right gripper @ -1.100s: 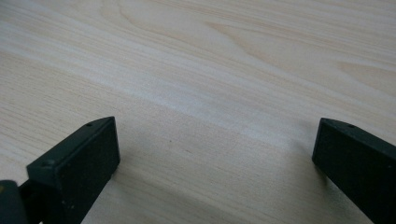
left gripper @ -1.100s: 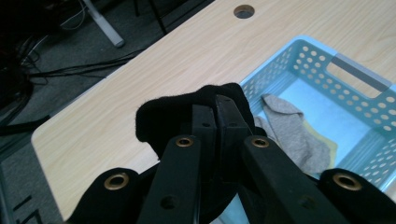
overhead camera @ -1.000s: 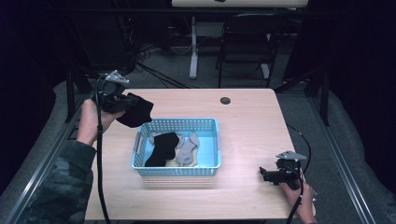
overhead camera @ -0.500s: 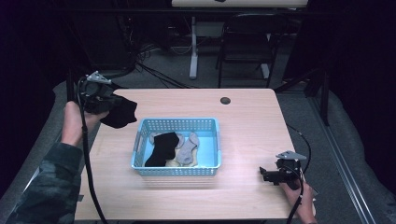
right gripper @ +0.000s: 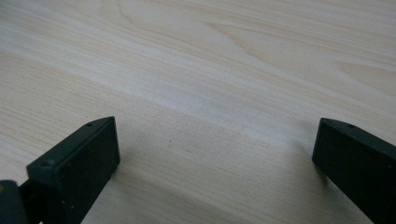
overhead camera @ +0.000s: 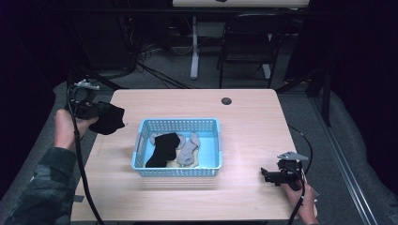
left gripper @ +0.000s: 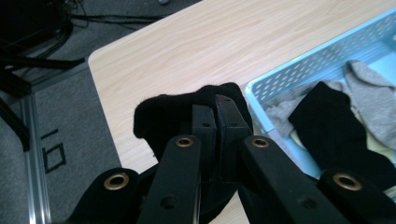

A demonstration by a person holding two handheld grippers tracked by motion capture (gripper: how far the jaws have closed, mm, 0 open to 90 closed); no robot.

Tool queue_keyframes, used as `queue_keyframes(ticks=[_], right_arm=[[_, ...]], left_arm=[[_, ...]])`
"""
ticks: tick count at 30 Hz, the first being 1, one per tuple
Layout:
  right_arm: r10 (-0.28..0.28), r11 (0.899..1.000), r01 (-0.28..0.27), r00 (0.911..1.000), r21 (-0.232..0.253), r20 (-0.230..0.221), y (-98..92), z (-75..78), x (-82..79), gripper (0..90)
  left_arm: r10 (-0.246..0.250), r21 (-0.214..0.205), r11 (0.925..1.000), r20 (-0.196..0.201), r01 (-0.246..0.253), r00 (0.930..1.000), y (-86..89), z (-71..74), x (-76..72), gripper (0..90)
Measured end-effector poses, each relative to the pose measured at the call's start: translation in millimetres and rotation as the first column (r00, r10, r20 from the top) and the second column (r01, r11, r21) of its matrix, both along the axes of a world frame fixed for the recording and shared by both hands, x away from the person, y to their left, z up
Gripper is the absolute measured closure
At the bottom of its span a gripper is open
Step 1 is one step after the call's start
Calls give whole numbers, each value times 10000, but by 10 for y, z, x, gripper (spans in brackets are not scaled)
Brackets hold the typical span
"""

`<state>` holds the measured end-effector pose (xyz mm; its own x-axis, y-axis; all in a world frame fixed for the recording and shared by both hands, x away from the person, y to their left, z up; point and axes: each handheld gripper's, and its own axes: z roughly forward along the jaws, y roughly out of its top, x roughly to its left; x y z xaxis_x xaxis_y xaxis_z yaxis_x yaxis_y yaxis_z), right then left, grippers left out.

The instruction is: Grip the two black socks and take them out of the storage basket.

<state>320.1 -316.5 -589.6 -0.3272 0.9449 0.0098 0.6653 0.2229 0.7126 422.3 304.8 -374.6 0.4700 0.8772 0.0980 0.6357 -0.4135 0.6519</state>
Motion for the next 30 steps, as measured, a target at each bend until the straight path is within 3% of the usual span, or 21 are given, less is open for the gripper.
queue_keyframes(ticks=[7, 11, 18, 24, 25, 29, 30], right_arm=[[-2, 10000, 2, 10000, -1, 1, 0, 0, 0, 0], [-2, 10000, 2, 10000, 4, 5, 0, 0, 0, 1], [-1, 10000, 1, 10000, 4, 6, 0, -1, 0, 1], [2, 10000, -2, 10000, 2, 14, 0, -1, 0, 0], [0, 10000, 0, 10000, 7, 6, 0, -1, 0, 0], [2, 10000, -2, 10000, 4, 14, 0, -1, 0, 0], [3, 10000, -3, 10000, 5, 3, 0, 0, 0, 0]], left_arm=[[364, -101, 9993, -409, -368, 9985, 97, -193, 66, 877], [541, -184, 9983, -910, -560, 9944, 144, -364, 124, 877], [694, -220, 9971, -1407, -732, 9876, 168, -562, 172, 877], [787, -191, 9963, -1895, -838, 9787, 171, -749, 228, 876], [859, -231, 9954, -2114, -928, 9736, 169, -820, 247, 875], [919, -276, 9945, -2248, -1006, 9701, 174, -912, 278, 873], [917, -287, 9944, -2421, -1016, 9659, 172, -939, 287, 872]])
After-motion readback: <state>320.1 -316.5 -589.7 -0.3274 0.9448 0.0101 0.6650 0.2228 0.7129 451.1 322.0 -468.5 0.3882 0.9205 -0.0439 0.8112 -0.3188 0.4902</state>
